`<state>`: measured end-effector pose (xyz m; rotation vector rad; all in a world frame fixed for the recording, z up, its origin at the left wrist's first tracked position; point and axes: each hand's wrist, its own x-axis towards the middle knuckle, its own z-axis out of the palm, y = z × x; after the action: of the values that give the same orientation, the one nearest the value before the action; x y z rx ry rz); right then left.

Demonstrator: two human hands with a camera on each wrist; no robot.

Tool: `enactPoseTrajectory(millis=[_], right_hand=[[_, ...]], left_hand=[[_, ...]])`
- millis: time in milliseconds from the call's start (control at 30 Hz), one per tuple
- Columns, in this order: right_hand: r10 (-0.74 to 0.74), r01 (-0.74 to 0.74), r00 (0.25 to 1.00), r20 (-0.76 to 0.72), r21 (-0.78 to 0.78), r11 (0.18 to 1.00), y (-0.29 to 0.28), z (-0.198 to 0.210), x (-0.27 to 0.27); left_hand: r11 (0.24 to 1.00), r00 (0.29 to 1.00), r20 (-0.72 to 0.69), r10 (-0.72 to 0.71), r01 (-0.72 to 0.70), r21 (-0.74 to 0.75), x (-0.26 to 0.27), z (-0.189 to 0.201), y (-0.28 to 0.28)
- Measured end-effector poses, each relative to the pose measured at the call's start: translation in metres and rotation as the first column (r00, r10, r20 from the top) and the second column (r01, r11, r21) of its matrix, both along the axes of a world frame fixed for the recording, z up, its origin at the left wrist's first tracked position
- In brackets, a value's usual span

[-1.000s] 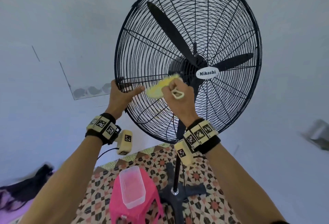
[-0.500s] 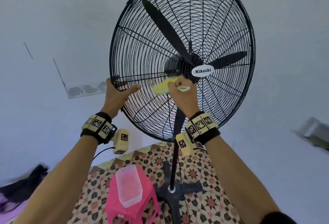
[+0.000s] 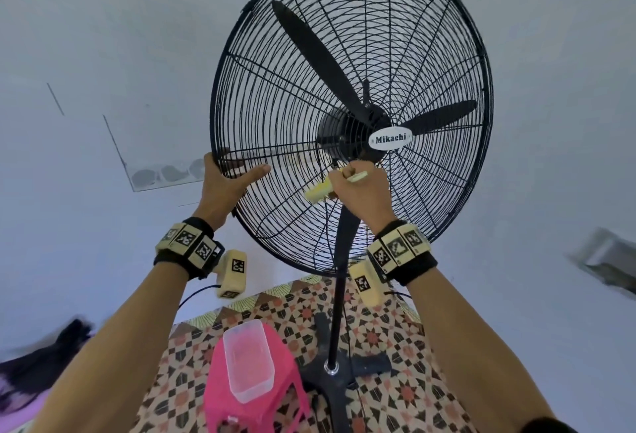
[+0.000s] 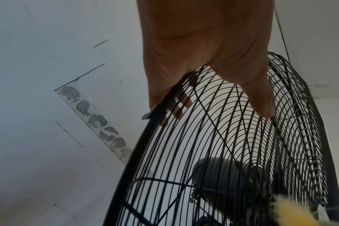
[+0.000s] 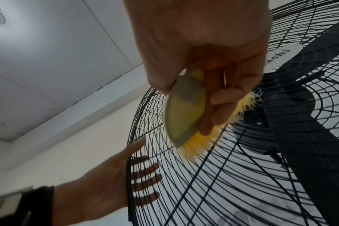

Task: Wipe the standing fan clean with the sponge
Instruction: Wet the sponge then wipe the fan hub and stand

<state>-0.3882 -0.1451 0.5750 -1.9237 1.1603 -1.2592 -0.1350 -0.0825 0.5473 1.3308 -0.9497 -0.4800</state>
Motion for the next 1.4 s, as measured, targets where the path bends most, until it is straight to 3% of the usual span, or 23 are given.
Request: enactPoseTrajectory(millis=[100,167,367,567,767,933,1100,1267,1400], right_hand=[[0.078,-0.039,0.978,0.195,-0.195,0.98,0.002,0.013,-0.003],[0.126,-0.07,0.961,0.245,-0.226,0.972,0.001,0.012,0.0],[-0.003,0.004,0.999,0.036,-0.033,0.999,-0.008,-0.011,-0.012],[0.177,-0.123,0.944,0.277,-0.202,0.972,-0.006,0.01,-0.006],[0.014,-0.009,0.994,0.105,-0.05,0.999,-0.011,-0.016,-0.019],[0.103,-0.056,0.934,0.342,-0.145,0.988,-0.014,0.002,-0.016],[-0.038,0.039,0.984,0.177,-0.005,0.999,-0.021,-0.008,-0.023],[0.096,-0.063,0.926,0.365,-0.102,0.993,-0.024,0.008,-0.027],[0.079,-0.052,0.95,0.302,-0.097,0.994,-0.027,-0.003,-0.023]], left_hand=[[1.0,1.0,0.008,-0.007,0.007,-0.005,-0.002,0.001,0.0],[1.0,1.0,0.011,-0.005,0.005,-0.001,-0.002,0.0,-0.001],[1.0,1.0,-0.002,-0.003,0.003,0.001,-0.001,0.0,-0.001],[1.0,1.0,0.023,0.0,0.0,0.004,0.0,-0.002,-0.003],[1.0,1.0,0.021,0.012,-0.012,0.016,0.001,-0.001,-0.001],[1.0,1.0,0.029,0.001,0.0,-0.014,-0.006,0.0,0.002],[0.999,0.999,0.036,0.03,-0.031,0.008,0.001,0.0,-0.001],[1.0,0.999,0.035,0.019,-0.019,0.008,-0.003,0.0,0.001],[1.0,1.0,0.021,0.016,-0.016,0.013,-0.003,0.001,0.002]])
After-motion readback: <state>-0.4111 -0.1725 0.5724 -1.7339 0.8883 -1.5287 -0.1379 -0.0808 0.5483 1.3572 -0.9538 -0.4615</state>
